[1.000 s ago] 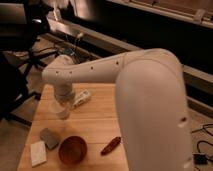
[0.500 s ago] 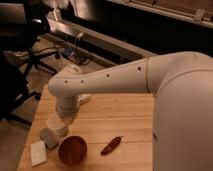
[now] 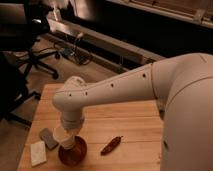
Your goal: Place the ceramic cup in the ceramic bowl
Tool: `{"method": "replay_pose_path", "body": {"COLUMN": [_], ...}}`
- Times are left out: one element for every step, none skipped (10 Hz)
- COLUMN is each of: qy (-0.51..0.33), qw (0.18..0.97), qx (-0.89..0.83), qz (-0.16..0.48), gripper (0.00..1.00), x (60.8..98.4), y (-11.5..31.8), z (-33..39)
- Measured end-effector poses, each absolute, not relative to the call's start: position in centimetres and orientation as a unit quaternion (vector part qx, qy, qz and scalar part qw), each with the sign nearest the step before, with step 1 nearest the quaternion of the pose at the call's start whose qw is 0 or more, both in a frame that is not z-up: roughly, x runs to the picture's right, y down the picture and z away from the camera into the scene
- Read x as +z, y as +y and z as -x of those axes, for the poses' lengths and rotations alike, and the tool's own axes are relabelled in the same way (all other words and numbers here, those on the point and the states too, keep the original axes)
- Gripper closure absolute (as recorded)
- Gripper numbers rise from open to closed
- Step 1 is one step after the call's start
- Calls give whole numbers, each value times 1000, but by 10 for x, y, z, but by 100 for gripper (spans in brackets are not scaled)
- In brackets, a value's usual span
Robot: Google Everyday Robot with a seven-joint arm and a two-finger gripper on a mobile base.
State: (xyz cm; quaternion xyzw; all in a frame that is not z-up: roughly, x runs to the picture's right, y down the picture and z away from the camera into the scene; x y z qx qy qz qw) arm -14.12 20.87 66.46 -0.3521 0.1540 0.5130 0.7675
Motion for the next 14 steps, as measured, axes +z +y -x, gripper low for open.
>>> {"method": "replay_pose_path", "body": {"qy": [160,164,165,163,159,147,137,132,129,130,132,136,140,140], "qw": [768,769,771,770,767,760,757,757,757,758,758,759,758,758], "qx": [511,508,500,498,500,508,516,520,525,528,531,532,533,533], "qz": [352,353,358,365,370,376,378,374,367,359,354,351,348,348], "gripper": [88,78,68,57,49,39,28,22,20,20,20,20,20,20], "x": [668,671,674,676,677,677,678,679,679,679,678,677,676,675], "y": [220,231,244,256,260,262,261,259,256,254,253,253,253,253], "z": [136,133,131,130,130,133,132,130,127,122,120,118,118,120]}}
